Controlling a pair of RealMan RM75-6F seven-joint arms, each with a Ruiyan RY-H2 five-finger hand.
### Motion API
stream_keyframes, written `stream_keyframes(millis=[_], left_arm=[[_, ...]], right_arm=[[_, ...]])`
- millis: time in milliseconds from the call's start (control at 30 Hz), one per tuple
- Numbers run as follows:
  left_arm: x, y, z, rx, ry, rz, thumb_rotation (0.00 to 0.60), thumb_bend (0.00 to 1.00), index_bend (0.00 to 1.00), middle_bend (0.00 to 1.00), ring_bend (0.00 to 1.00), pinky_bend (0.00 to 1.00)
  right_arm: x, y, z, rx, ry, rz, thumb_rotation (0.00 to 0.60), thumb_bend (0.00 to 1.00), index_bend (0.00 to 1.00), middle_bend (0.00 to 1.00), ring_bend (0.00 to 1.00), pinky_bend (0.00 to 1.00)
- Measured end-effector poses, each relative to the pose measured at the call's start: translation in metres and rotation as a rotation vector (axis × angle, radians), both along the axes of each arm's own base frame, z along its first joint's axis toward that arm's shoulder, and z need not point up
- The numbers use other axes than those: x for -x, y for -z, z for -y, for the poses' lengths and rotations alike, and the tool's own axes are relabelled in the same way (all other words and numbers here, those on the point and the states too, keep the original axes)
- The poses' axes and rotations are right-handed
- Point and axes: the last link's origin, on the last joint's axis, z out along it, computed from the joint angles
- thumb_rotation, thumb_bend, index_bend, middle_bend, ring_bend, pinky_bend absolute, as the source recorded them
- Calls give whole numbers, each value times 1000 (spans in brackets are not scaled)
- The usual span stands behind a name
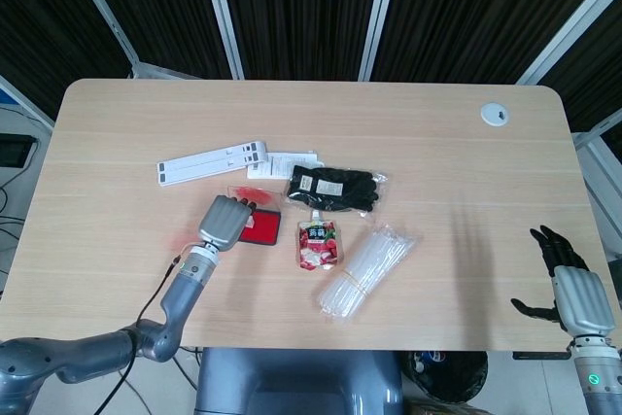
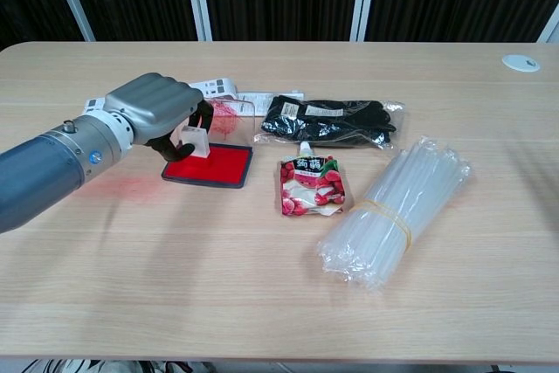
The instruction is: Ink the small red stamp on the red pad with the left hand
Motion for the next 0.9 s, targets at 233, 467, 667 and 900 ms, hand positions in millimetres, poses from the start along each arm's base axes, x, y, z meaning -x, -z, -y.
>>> stream_keyframes(millis=[233,467,667,900], left_arm=[[5,5,0,12,-7,-14,600,527,738,746,573,657],[10,8,2,18,-16,-25,600,527,739,748,575,659],[8,7,2,13,-9,-17,600,527,739,748,574,658],[1,1,1,2,11,-1,600,527,739,748,575,658]], right_arm=[[-1,0,0,0,0,4,600,191,0,0,0,185],[-1,0,0,3,-1,6,600,191,0,0,0,185],[-1,0,0,5,0,9,600,190,0,0,0,185],[-2,0,0,6,-3,7,600,190,0,0,0,185]])
